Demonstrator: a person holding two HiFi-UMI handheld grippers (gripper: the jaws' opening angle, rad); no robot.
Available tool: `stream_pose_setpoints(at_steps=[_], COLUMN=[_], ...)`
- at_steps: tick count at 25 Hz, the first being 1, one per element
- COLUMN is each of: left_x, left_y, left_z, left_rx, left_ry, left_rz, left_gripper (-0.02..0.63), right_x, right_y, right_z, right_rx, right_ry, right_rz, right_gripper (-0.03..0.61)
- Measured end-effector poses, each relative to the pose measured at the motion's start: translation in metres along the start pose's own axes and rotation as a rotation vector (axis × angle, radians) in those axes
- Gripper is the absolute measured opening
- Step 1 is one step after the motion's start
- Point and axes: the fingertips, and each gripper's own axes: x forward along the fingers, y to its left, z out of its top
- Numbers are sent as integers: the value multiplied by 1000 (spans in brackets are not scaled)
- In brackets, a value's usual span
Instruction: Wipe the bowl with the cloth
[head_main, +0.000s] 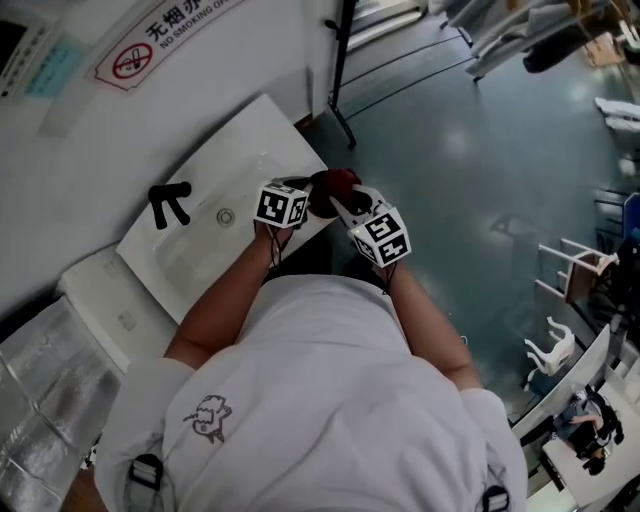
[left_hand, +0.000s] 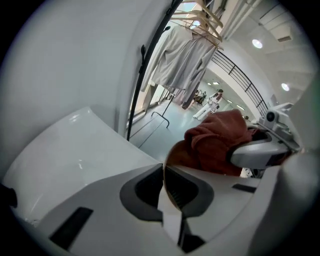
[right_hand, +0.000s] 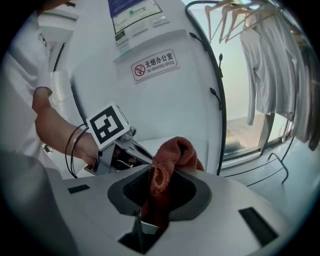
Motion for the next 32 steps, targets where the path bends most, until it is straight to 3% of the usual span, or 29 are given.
stream_pose_setpoints(at_steps=[5, 10, 13, 16, 22, 25, 27, 32], left_x=[-37, -79, -108, -134, -167, -180, -182, -177], left_y=[-10, -27, -34, -40, -33, -24, -17, -31], left_z=[46, 90, 112, 125, 140, 142, 138, 134], left_rx=[52, 67, 107, 185, 264, 290, 249, 162], left_ry=[-129, -281, -353, -399, -475, -486, -487, -498], left_rz=[77, 99, 121, 166, 224, 260, 245, 150], left_gripper=[26, 26, 26, 28, 41, 36, 35, 32], right_x=[-2, 2, 7, 14, 24, 16, 7, -1], right_y=[-5, -7, 1, 16, 59, 51, 34, 25], right_z=[32, 77, 96, 105, 99, 98, 107, 151], right_rx=[-161, -479, -613, -628, -648, -755, -808, -920], right_ry=[35, 110, 137, 151, 239, 301, 318, 231], right_rz=[-123, -291, -340, -293, -62, -134, -217, -375], right_gripper=[91, 91, 89, 89, 80, 80, 80, 81])
